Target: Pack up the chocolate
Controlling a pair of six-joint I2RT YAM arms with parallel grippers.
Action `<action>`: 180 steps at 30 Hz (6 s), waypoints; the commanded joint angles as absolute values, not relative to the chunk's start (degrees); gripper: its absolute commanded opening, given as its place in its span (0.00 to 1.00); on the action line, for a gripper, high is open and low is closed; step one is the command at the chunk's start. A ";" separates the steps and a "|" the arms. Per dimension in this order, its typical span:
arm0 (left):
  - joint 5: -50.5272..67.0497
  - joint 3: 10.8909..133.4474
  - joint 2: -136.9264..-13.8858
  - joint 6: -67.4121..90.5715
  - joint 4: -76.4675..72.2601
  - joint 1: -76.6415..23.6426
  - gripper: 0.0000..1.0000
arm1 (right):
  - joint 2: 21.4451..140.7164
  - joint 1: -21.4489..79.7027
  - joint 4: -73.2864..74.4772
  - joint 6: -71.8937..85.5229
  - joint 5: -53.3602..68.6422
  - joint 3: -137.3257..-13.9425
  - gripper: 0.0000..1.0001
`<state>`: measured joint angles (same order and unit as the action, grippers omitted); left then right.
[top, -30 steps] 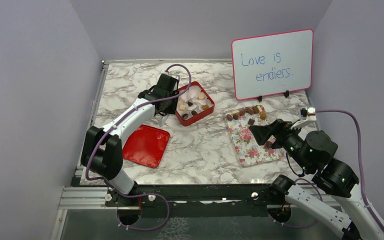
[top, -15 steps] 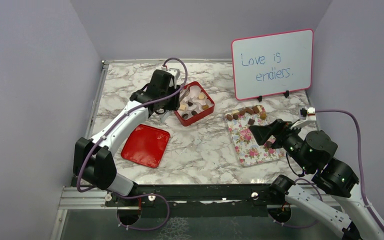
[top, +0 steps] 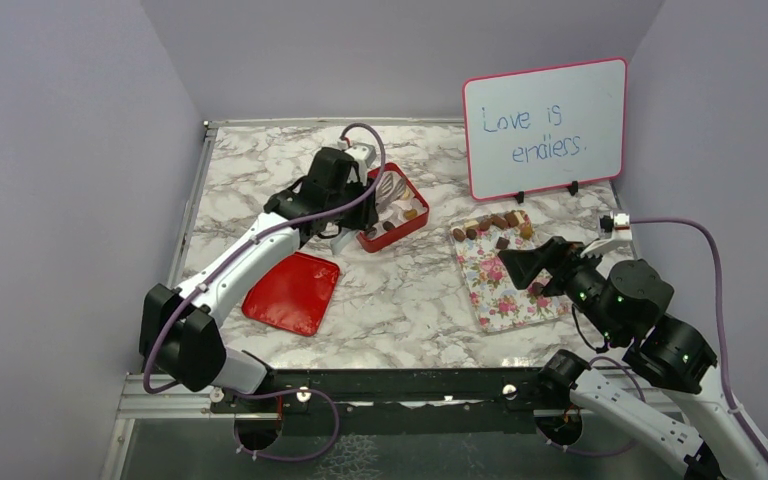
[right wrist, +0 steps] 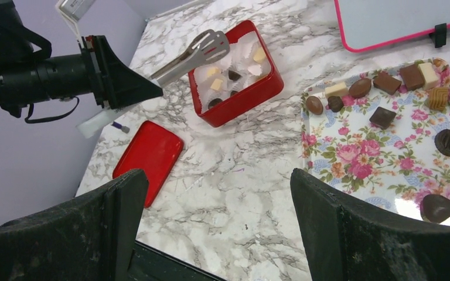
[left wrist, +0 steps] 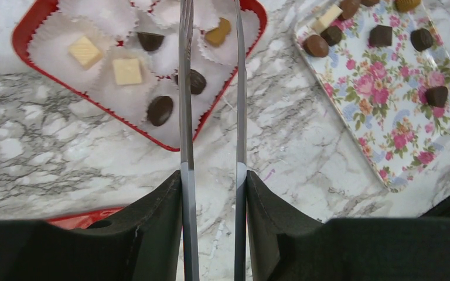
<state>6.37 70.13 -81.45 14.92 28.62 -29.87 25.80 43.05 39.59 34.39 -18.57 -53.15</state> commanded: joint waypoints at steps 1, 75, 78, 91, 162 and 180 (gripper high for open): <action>7.14 70.47 -80.68 16.26 24.77 -34.91 0.40 | 26.12 42.80 40.39 33.06 -20.85 -56.20 0.97; -2.44 86.75 -106.17 6.51 30.52 -52.85 0.31 | 24.05 42.80 42.32 33.39 -22.08 -57.98 0.97; -2.50 86.75 -105.46 6.59 30.63 -52.85 0.27 | 23.95 42.80 42.27 33.44 -22.05 -57.85 0.97; -2.03 86.48 -101.91 8.71 30.50 -52.91 0.26 | 24.14 42.80 41.66 33.53 -21.56 -56.89 0.97; -13.96 84.81 -100.31 9.61 36.33 -31.03 0.37 | 23.40 42.80 40.61 33.75 -19.80 -55.64 0.97; -3.53 84.81 -94.50 9.20 34.64 -31.23 0.37 | 23.42 42.81 40.72 33.63 -20.23 -55.38 0.97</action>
